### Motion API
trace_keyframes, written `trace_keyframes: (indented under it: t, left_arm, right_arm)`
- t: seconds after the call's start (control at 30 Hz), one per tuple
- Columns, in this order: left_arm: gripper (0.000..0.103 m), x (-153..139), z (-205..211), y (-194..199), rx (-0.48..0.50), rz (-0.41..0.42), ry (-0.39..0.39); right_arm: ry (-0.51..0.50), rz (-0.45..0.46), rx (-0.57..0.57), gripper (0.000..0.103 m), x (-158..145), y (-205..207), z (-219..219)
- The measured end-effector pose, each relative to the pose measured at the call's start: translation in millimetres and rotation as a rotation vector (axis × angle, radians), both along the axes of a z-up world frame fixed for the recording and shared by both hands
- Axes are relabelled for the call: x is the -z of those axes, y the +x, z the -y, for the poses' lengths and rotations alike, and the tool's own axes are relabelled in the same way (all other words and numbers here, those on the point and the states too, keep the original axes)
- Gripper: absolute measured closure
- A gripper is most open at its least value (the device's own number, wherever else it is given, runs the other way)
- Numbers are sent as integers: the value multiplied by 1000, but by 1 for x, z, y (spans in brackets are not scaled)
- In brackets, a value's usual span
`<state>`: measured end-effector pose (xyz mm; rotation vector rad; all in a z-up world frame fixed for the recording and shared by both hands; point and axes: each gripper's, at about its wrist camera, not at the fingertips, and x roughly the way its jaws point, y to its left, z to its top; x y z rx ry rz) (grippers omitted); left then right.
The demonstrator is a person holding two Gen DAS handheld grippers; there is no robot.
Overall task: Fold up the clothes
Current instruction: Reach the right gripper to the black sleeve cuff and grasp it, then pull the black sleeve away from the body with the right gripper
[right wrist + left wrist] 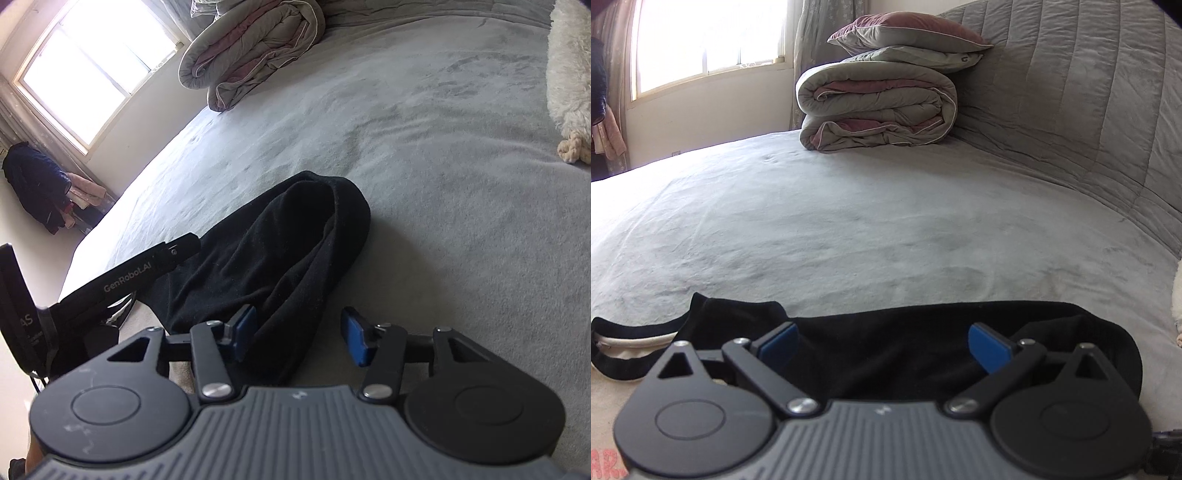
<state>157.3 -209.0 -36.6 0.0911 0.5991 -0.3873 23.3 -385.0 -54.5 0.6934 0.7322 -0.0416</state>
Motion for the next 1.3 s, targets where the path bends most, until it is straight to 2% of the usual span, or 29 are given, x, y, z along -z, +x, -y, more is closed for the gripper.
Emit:
trace_keyframes:
  t: [0.13, 0.2, 0.37, 0.43, 0.53, 0.8, 0.9, 1.03, 1.1, 1.17, 1.3]
  left_arm:
    - [4, 14, -9, 14, -69, 13, -34]
    - [4, 24, -14, 17, -99, 26, -34]
    - [4, 32, -30, 25, -82, -40, -124]
    - [4, 33, -38, 24, -57, -51, -179]
    - [4, 36, -42, 26, -43, -65, -211]
    - [13, 33, -43, 27, -4, -76, -231]
    - [16, 32, -45, 27, 8, -75, -228]
    - [17, 32, -47, 30, 22, -95, -237]
    - [17, 33, -48, 31, 26, -103, -244]
    - [17, 33, -48, 31, 27, -104, -248]
    - [17, 34, -48, 32, 27, -107, -253]
  right_arm:
    - [-26, -12, -29, 66, 1, 2, -4]
    - [-25, -16, -29, 84, 1, 3, -4]
    - [-54, -17, -25, 95, 0, 3, -6]
    - [-77, -13, -26, 97, -2, 1, -7]
    - [-95, -14, -19, 99, -4, -1, -6]
    - [-150, -45, 22, 100, -13, -4, -6]
    - [-254, -76, 29, 100, -24, 5, -5]
    - [-486, -149, 43, 100, -45, 25, -2]
    - [-648, -196, 47, 100, -50, 42, 2]
    - [-764, -238, 46, 100, -52, 60, 8]
    - [-918, -321, 22, 100, -44, 95, 25]
